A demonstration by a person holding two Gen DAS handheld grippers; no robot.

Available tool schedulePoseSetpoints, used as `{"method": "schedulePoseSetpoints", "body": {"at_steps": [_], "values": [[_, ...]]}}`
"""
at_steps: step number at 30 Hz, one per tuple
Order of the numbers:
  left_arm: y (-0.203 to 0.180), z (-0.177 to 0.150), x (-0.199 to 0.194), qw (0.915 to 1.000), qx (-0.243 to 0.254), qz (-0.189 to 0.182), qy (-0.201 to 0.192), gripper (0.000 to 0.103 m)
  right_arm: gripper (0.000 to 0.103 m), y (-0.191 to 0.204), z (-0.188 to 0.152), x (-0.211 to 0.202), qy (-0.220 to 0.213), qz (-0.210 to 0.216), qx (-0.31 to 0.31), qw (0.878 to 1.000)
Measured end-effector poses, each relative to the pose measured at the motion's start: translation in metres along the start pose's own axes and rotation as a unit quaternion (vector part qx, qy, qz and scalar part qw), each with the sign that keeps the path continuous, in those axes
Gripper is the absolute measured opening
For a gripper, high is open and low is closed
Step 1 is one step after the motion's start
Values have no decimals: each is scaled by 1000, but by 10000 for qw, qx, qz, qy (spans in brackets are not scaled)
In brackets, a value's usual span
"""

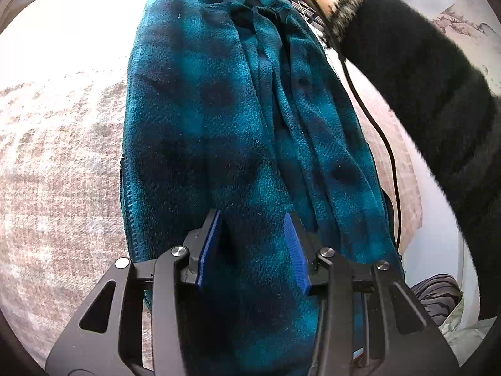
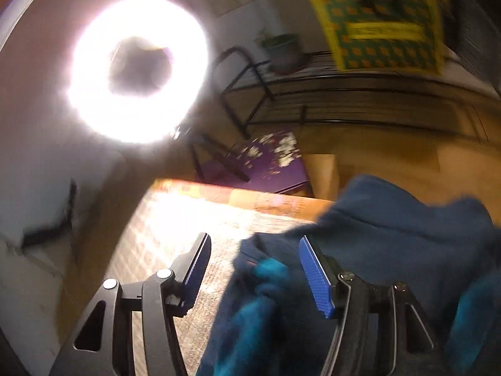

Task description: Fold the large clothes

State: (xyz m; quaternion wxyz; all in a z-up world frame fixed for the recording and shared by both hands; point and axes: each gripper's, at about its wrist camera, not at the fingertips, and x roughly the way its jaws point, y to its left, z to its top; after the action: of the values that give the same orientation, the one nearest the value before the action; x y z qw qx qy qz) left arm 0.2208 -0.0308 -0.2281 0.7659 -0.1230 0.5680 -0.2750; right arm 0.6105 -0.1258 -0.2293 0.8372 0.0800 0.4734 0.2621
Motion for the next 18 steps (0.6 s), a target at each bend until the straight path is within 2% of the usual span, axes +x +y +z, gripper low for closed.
{"method": "schedulePoseSetpoints", "body": {"at_steps": [1,3,6,7,8,10,11,14,16,18], "values": [[0,0,1,10000,15,12,4,42,62,0,0,0,0,0,0,10000],[-3,3,2,10000,57,34,14,42,58,14,4,21,285,-177,-328,9989],[-6,4,3,10000,69,22,20,42,32,25,4,43,717,-432,-741,9937],[-6,4,4,10000,67,15,20,42,10,26,2,46,801,-470,-806,9924],[-5,4,4,10000,68,5,21,42,5,26,0,46,827,-442,-795,9924],[-5,4,4,10000,90,-6,12,42,5,23,-3,32,638,-286,-695,9951],[-5,4,4,9999,105,-6,4,42,4,17,1,22,412,-202,-541,9975],[-5,1,3,9999,142,19,-29,42,4,-20,17,1,-248,-128,370,9989],[-8,-1,2,9999,155,46,-34,42,4,-37,18,3,-239,-410,573,9972],[-10,0,2,9999,150,58,-25,42,4,-38,11,18,68,-725,324,9968]]}}
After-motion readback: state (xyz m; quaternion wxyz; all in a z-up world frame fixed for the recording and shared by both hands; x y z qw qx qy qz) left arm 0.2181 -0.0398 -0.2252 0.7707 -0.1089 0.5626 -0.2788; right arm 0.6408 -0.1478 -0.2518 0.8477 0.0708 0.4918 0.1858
